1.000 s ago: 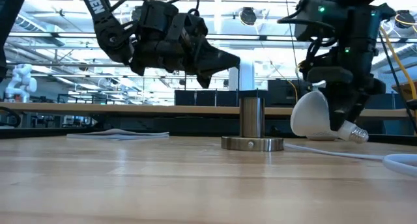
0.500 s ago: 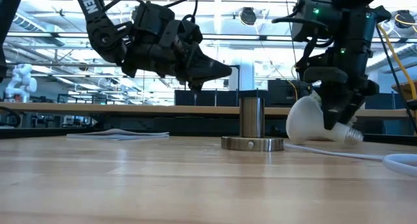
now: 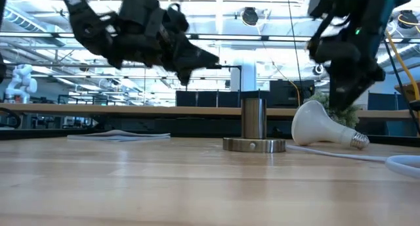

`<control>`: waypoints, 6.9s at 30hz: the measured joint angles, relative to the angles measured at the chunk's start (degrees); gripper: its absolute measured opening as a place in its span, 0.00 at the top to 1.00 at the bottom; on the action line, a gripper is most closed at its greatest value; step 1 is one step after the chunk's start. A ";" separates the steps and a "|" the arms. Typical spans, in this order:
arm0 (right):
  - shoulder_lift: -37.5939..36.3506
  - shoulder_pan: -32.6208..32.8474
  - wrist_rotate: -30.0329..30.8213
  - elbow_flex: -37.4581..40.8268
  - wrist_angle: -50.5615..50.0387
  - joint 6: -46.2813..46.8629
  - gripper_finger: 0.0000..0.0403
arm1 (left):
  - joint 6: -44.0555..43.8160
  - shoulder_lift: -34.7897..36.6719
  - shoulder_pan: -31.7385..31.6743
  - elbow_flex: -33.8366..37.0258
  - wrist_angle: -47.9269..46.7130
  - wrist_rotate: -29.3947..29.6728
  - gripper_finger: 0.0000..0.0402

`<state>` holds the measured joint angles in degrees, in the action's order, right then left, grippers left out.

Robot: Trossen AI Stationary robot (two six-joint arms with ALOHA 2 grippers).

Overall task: Screw lightbulb
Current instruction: Return to home position

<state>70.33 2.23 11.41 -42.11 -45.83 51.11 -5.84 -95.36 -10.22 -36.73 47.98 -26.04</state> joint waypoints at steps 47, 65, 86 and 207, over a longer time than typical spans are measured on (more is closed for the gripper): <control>-25.53 25.62 26.12 14.69 28.44 -11.95 1.00 | -2.11 95.05 12.00 36.17 -46.71 28.92 1.00; -25.86 25.60 26.35 14.69 29.29 -13.27 1.00 | 3.40 92.68 11.74 36.26 -44.89 42.68 1.00; -25.89 24.70 25.80 14.69 29.26 -22.33 1.00 | 4.91 90.48 11.73 36.20 -44.47 51.99 1.00; -68.79 1.23 -11.44 41.27 47.26 -45.81 1.00 | 4.96 90.50 11.74 36.13 -44.47 51.88 1.00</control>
<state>1.54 3.46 -0.03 -0.84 1.43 5.30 -0.89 -4.86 1.52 -0.60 3.51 25.85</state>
